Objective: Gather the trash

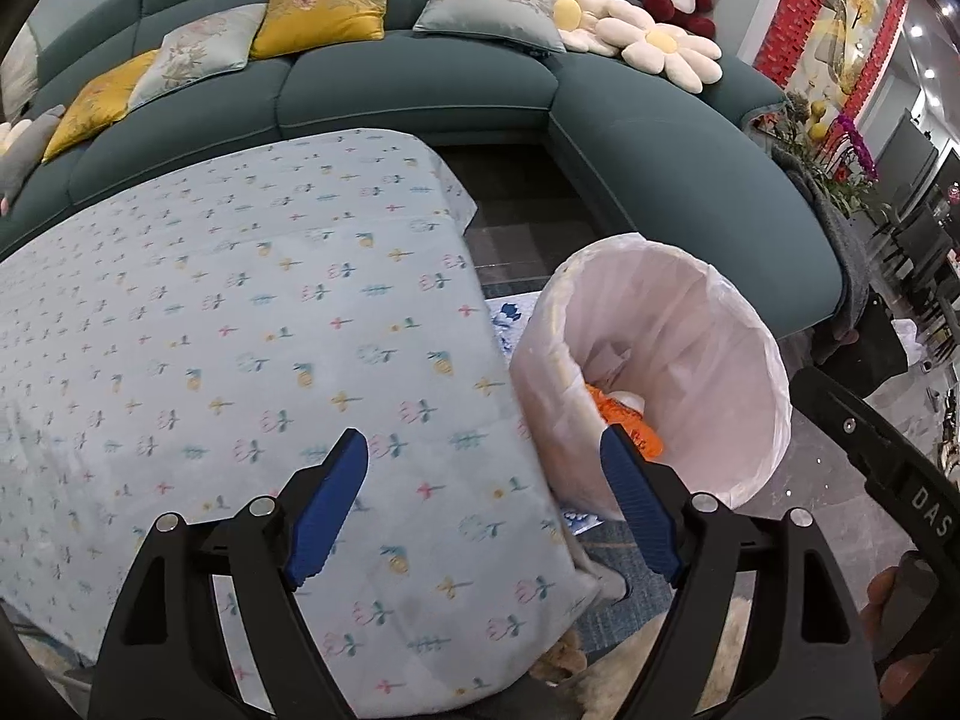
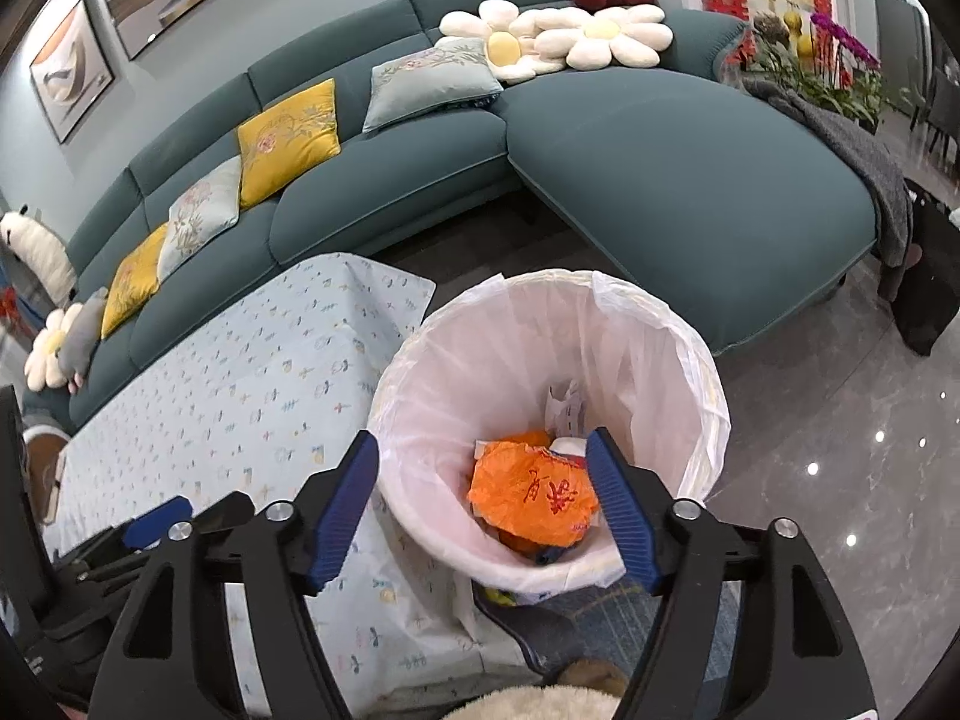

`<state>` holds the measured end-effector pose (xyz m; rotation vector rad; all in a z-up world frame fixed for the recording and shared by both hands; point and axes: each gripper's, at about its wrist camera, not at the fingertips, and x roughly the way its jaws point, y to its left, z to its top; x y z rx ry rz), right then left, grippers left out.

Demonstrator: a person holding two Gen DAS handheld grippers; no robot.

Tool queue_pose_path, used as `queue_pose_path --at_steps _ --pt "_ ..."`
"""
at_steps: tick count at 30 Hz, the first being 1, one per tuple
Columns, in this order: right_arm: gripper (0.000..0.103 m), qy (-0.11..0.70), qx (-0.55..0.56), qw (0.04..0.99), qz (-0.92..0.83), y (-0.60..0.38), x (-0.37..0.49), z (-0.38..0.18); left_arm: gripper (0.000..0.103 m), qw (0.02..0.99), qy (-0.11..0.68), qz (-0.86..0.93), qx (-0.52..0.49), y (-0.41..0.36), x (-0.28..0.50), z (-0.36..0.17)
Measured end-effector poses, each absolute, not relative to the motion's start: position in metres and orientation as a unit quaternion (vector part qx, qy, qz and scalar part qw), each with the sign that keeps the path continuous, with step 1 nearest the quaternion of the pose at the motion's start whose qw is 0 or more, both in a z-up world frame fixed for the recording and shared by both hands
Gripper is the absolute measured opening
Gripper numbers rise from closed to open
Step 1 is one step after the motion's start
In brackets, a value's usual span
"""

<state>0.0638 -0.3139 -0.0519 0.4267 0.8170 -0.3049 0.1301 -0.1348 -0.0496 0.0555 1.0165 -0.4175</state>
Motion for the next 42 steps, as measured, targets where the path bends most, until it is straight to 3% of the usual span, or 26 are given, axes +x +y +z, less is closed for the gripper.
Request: queue_pose_path --at_steps 8,17,19,20,42 --pt "0.084 0.392 0.183 0.889 -0.149 -0.296 0.046 -0.044 0.087 0.862 0.470 -0.188 0.029 -0.117 0.115 -0.039" --pt "0.085 0.397 0.157 0.894 -0.139 -0.278 0.038 -0.046 0.088 0.873 0.456 -0.168 0.042 -0.101 0.100 -0.036" --pt "0.088 0.399 0.155 0.893 -0.137 -0.275 0.036 -0.047 0.088 0.876 0.453 -0.162 0.040 -0.096 0.098 -0.036" --pt "0.097 0.401 0.155 0.893 -0.135 -0.274 0.036 -0.047 0.088 0.877 0.452 -0.160 0.039 -0.094 0.096 -0.036" --pt "0.096 0.408 0.086 0.892 -0.172 -0.252 0.030 -0.066 0.089 0.887 0.439 -0.130 0.061 -0.084 0.081 -0.046"
